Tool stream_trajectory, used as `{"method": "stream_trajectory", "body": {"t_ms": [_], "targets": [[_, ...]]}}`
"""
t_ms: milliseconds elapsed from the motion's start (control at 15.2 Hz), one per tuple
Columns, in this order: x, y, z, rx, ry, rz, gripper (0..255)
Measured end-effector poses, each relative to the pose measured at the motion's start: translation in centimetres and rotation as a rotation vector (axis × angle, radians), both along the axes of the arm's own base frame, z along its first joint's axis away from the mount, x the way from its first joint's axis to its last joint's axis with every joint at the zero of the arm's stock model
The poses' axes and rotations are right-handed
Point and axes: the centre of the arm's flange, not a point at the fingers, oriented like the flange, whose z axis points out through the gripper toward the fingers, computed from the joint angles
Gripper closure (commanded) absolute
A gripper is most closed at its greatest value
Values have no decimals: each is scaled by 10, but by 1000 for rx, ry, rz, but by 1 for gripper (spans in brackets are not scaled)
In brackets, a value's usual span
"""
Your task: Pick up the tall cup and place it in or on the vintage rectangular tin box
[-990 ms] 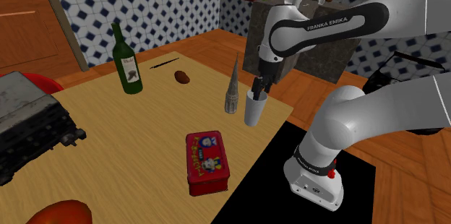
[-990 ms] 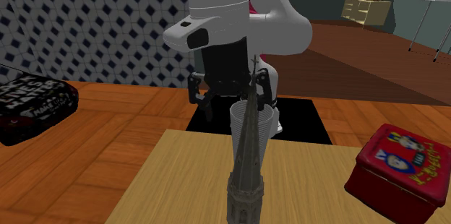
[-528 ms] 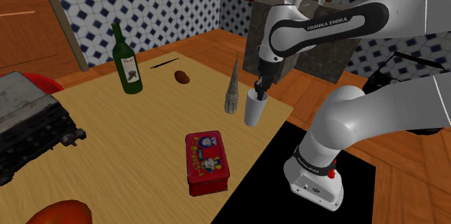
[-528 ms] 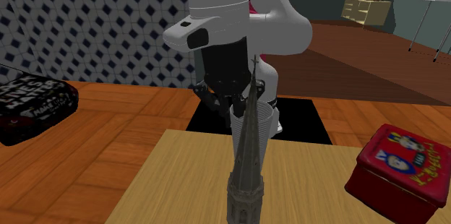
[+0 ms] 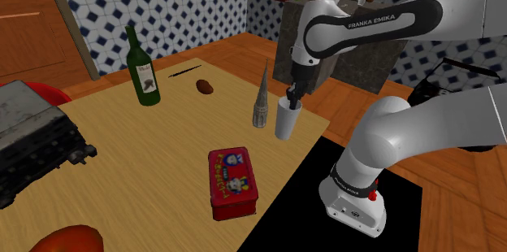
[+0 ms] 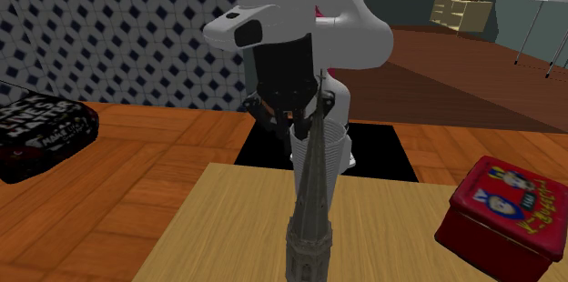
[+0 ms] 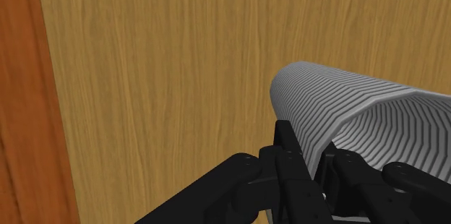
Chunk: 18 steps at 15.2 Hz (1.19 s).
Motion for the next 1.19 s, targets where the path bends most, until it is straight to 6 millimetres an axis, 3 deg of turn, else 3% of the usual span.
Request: {"method": "stream_trajectory", "body": {"t_ms": [1188], "targets": [[-1,1,95,0,0,0,255]]}}
